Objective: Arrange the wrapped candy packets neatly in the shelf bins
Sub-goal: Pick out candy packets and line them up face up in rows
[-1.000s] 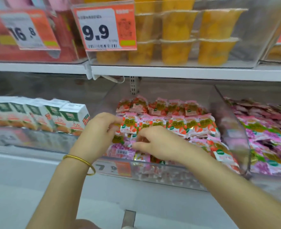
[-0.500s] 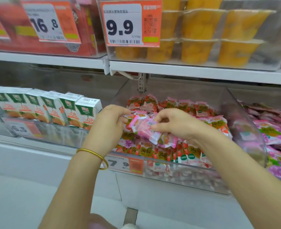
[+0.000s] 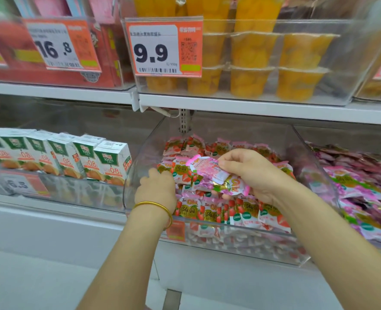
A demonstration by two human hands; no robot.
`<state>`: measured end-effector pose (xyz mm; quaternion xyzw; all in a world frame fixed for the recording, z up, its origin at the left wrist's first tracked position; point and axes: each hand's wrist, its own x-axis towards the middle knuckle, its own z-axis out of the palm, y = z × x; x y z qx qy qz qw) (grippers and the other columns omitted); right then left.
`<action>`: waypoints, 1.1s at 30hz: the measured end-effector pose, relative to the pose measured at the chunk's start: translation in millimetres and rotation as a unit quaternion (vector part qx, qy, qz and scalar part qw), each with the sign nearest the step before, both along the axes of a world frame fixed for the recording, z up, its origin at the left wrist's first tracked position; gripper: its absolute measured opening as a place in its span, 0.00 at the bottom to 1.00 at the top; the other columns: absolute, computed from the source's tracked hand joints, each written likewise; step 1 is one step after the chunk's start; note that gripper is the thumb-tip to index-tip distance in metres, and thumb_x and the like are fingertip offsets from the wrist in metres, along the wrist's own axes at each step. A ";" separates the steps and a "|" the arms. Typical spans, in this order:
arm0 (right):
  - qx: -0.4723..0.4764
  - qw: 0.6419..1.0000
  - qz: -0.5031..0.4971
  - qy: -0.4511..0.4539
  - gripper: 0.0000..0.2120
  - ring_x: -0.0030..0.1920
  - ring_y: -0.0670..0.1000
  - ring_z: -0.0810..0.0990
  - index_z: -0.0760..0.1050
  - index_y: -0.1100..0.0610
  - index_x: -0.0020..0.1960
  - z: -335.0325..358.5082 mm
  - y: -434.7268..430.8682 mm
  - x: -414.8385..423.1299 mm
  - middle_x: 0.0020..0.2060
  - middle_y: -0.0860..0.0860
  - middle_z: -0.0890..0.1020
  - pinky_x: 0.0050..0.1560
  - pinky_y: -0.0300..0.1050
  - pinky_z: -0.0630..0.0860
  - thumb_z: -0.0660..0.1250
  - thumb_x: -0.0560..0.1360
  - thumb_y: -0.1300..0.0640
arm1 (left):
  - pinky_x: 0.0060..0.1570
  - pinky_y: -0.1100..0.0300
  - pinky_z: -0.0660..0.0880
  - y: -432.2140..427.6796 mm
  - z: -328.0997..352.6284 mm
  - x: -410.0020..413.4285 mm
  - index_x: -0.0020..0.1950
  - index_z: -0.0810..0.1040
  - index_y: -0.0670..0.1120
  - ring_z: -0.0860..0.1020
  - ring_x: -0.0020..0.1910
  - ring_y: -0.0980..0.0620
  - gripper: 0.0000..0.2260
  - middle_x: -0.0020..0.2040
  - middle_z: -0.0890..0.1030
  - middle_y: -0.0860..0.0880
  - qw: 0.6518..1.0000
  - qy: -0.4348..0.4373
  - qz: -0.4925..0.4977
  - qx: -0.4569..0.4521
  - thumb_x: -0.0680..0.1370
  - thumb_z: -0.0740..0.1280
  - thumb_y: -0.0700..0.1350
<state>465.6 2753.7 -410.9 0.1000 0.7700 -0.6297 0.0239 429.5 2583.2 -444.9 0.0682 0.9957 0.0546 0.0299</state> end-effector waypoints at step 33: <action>-0.266 0.952 -0.095 0.117 0.06 0.32 0.51 0.80 0.72 0.60 0.44 23.8 82.3 69.0 0.33 0.55 0.80 0.29 0.46 0.79 0.60 0.77 0.67 | 0.57 0.48 0.75 97.4 40.6 49.8 0.58 0.78 0.43 0.80 0.53 0.43 0.11 0.53 0.82 0.43 0.700 -0.185 -0.190 0.663 0.80 0.60 0.38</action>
